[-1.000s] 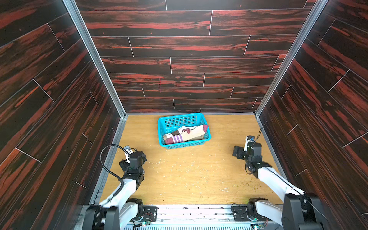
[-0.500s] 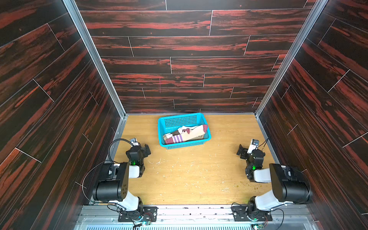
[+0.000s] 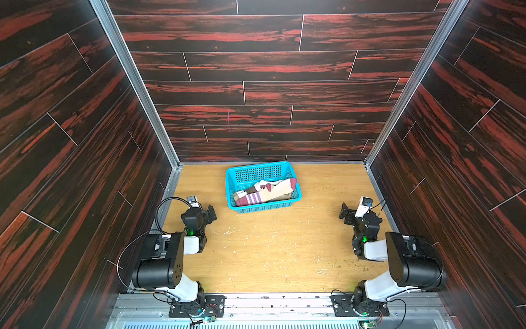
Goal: Place the socks together as a pair
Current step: Reset both arms
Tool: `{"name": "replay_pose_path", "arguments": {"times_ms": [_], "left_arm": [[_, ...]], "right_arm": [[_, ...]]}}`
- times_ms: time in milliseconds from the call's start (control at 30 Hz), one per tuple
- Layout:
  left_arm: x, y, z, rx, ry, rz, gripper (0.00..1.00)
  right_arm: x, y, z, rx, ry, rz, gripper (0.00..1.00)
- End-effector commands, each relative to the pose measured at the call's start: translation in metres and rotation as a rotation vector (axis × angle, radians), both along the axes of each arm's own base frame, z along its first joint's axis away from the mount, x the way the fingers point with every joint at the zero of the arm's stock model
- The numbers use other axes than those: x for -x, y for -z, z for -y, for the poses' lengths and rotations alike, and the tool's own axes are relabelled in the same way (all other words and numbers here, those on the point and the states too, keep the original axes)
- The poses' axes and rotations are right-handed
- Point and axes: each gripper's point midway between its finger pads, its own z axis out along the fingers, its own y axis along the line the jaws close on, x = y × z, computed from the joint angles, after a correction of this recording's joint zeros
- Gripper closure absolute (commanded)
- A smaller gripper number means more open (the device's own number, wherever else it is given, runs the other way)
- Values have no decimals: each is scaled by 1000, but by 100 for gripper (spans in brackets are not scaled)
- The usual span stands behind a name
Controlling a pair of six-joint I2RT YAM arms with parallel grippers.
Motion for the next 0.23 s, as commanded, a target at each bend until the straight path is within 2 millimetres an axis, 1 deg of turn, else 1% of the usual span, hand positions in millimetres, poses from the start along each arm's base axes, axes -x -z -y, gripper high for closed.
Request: {"name": "replay_pose_path", "arguments": {"times_ms": [0,200], "left_arm": [[-6,-16,-1,-14,9,38,0],[-6,-17,0,-12,10,42,0]], "right_arm": [[-6,-9,-2,-5,-11,31,1],[-5,-11,-2,-4,-10,41,1]]}}
